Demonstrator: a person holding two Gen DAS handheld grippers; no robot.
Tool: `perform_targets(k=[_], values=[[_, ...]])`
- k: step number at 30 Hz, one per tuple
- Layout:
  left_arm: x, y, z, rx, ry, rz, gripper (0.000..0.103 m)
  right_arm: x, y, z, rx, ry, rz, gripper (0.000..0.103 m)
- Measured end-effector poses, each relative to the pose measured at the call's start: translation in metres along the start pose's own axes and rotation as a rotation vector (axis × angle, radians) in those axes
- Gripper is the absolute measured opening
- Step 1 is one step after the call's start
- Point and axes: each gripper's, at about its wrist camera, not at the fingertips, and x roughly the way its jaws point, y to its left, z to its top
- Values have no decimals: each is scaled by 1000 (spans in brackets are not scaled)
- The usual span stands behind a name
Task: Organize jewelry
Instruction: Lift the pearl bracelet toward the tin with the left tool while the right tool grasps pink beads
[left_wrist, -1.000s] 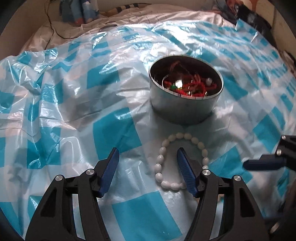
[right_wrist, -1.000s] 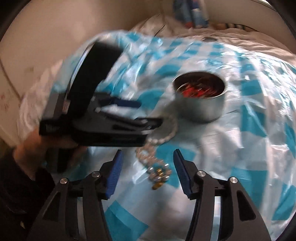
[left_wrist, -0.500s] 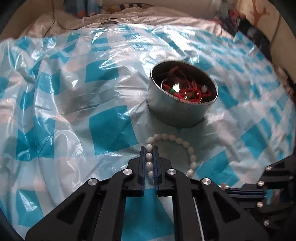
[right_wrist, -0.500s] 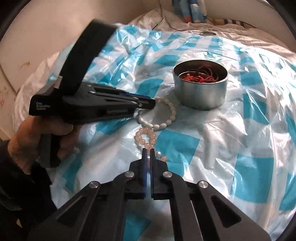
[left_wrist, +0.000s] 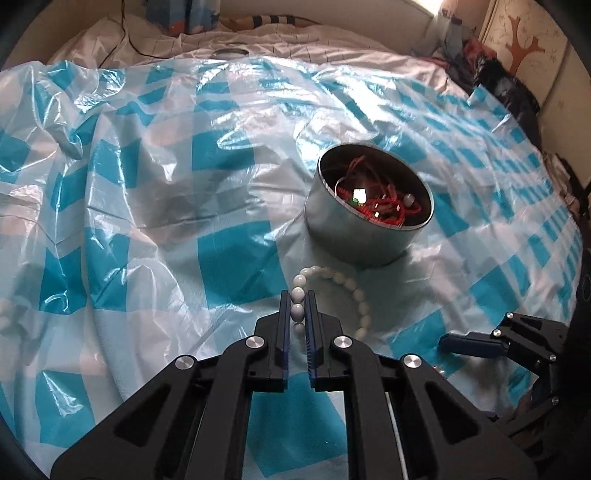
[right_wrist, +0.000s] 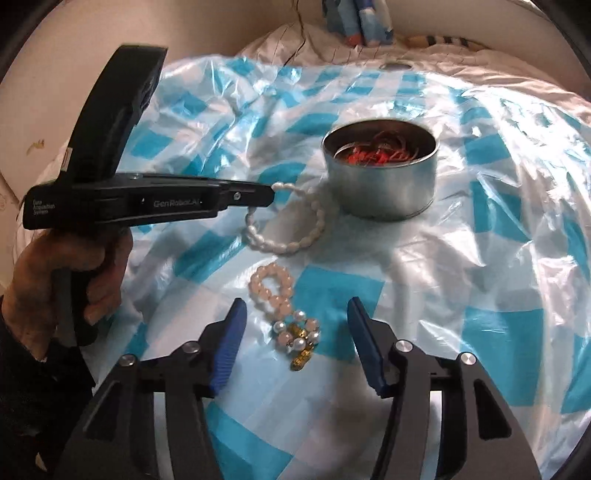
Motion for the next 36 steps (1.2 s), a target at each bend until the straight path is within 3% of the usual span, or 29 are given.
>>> perform_targets(k=[2, 4, 5, 11, 17, 36], values=[[5, -1, -1, 10, 17, 17, 7, 1, 3, -1, -20, 11, 2, 21], [9, 0, -2, 8, 27, 15, 7, -3, 2, -2, -15, -6, 19, 16], [8, 0, -3, 6, 26, 13, 7, -6, 1, -2, -4, -19, 37, 8], [-15, 8, 2, -60, -37, -94, 6, -39, -28, 2, 182, -189, 255, 8], [-41, 9, 8, -92, -108, -170, 6, -64, -46, 7, 273, -329, 388, 8], [-74, -13, 38, -82, -230, -255, 6, -78, -82, 22, 400, -418, 424, 8]])
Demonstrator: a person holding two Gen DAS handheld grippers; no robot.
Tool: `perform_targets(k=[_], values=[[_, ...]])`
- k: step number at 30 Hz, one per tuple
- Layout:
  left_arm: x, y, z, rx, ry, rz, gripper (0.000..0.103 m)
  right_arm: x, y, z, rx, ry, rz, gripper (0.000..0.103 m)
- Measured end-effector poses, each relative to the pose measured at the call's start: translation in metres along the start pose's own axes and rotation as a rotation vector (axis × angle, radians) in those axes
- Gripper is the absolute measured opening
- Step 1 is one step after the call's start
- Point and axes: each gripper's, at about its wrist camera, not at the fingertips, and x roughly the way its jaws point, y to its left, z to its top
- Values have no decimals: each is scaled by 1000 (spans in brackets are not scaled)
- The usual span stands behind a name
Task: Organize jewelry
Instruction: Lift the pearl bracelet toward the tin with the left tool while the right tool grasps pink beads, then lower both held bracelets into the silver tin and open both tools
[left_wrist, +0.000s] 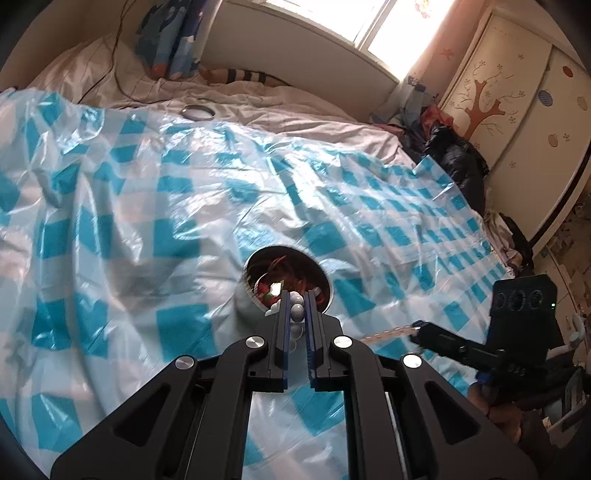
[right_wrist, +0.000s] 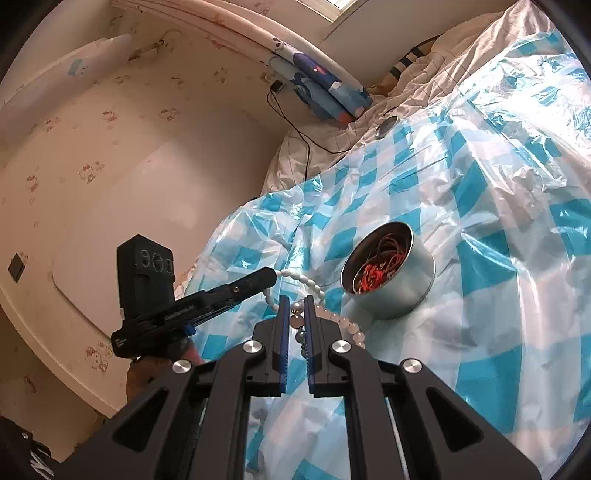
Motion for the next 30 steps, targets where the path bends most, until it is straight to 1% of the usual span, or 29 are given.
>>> perform_targets(k=[7, 10, 11, 12, 14, 16, 18, 19, 20, 21, 22, 23, 25, 27, 30], values=[[17, -17, 15, -10, -35, -34, 6, 6, -4, 22, -5, -19, 1, 8], [32, -20, 21, -25, -51, -48, 7, 13, -5, 34, -25, -26, -12, 8], [40, -19, 22, -34, -49, -38, 7, 16, -6, 38, -36, -27, -19, 8], [49, -17, 22, -44, -36, -17, 7, 19, -6, 41, -42, -29, -24, 8], [72, -7, 19, -89, 30, 46, 7, 25, -7, 48, -61, -37, -46, 8], [82, 3, 16, -120, 68, 143, 7, 36, -9, 53, -85, -34, -83, 8], [79, 7, 15, -118, 67, 190, 9, 55, -12, 55, -113, 5, -132, 10], [72, 8, 16, -112, 51, 217, 15, 70, -15, 55, -113, 63, -141, 14], [67, 9, 16, -104, 38, 228, 23, 80, -20, 53, -102, 98, -157, 30], [60, 10, 16, -96, 23, 239, 26, 84, -23, 51, -90, 101, -170, 34], [52, 12, 16, -94, 5, 252, 34, 85, -24, 51, -79, 106, -160, 34], [47, 15, 15, -99, -6, 256, 38, 83, -23, 51, -75, 100, -151, 34], [38, 24, 13, -113, -11, 254, 40, 72, -21, 53, -84, 62, -150, 35], [33, 30, 11, -124, -9, 260, 43, 60, -25, 53, -51, 29, -154, 40], [24, 34, 5, -111, -11, 289, 50, 49, -32, 51, -6, 17, -199, 47]])
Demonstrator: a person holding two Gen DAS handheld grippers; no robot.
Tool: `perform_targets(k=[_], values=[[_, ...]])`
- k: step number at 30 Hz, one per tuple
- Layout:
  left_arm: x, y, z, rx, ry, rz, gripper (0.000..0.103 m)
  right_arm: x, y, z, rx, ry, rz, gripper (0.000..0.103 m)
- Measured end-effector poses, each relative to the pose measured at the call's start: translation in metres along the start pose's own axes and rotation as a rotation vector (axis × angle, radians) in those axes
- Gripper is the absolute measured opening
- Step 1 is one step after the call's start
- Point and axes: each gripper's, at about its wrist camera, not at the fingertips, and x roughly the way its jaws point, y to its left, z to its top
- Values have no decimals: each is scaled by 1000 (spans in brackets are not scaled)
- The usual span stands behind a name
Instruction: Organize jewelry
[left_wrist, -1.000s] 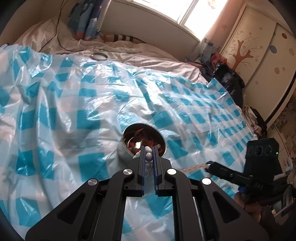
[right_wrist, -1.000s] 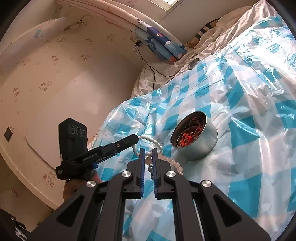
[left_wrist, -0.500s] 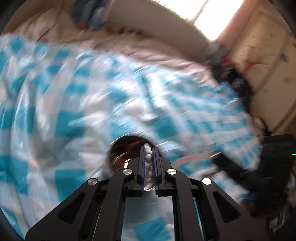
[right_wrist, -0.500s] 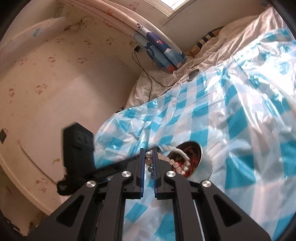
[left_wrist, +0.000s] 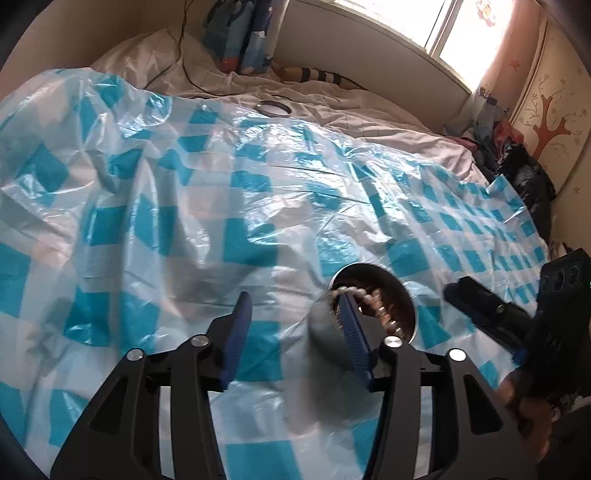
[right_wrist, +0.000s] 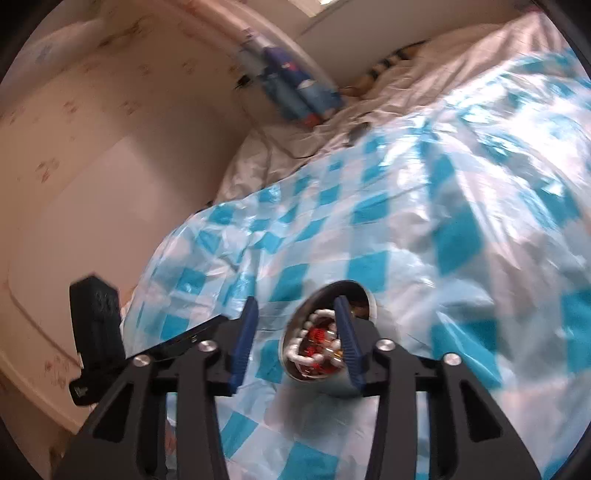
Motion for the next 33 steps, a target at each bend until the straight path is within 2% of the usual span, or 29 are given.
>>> perform_targets(k=[4, 6, 7, 10, 16, 21, 24, 33], values=[[-11, 0, -11, 40, -21, 78, 68, -18, 3, -13, -45, 9, -166, 53], [-20, -5, -19, 68, -39, 141, 75, -27, 11, -24, -105, 7, -264, 66], [-23, -6, -21, 78, -45, 156, 79, -33, 20, -35, -170, 10, -341, 68], [-36, -15, -43, 132, -65, 223, 87, -43, 33, -61, -275, 24, -430, 73], [-59, -30, -86, 229, -64, 292, 90, -61, 51, -99, -360, -7, -496, 79], [-78, -30, -104, 209, -113, 309, 94, -74, 60, -109, -366, -82, -516, 87], [-84, -28, -108, 181, -129, 304, 94, -76, 63, -112, -375, -106, -526, 90], [-83, -26, -102, 152, -154, 291, 95, -67, 61, -110, -354, -85, -532, 91]])
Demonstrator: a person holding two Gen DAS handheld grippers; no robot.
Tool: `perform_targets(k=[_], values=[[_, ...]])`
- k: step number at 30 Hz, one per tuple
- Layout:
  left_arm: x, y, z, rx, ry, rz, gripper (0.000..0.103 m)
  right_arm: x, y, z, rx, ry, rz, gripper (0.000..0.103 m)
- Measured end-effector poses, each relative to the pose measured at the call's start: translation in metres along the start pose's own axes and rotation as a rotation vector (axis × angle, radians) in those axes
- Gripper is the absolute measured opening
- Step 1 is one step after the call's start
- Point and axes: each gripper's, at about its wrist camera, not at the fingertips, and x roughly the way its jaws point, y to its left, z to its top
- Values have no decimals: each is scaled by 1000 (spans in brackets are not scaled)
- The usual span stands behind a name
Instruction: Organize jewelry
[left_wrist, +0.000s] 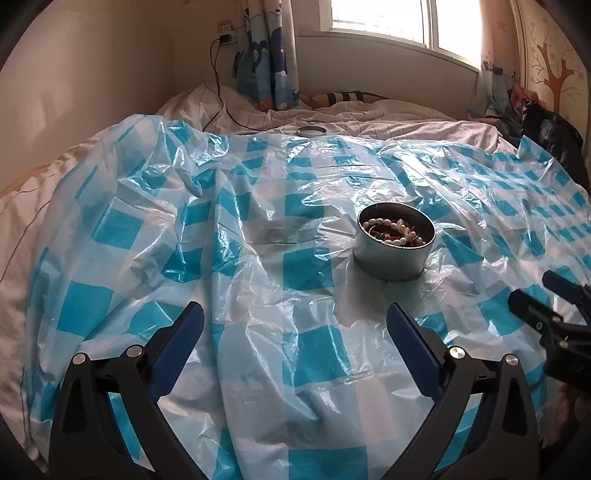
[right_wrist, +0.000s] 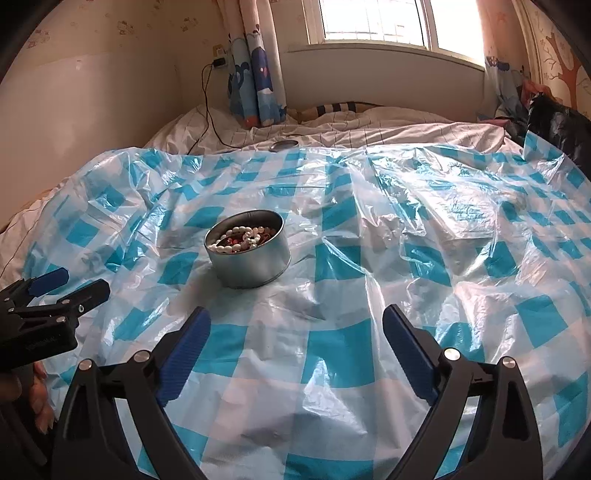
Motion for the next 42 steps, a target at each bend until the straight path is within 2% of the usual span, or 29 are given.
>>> perform_targets(k=[14, 42], values=[[4, -16, 6, 17, -10, -27, 95, 5, -2, 1, 3, 10, 1, 93], [14, -17, 3, 20, 32, -12, 95, 8, -5, -2, 12, 11, -36, 95]])
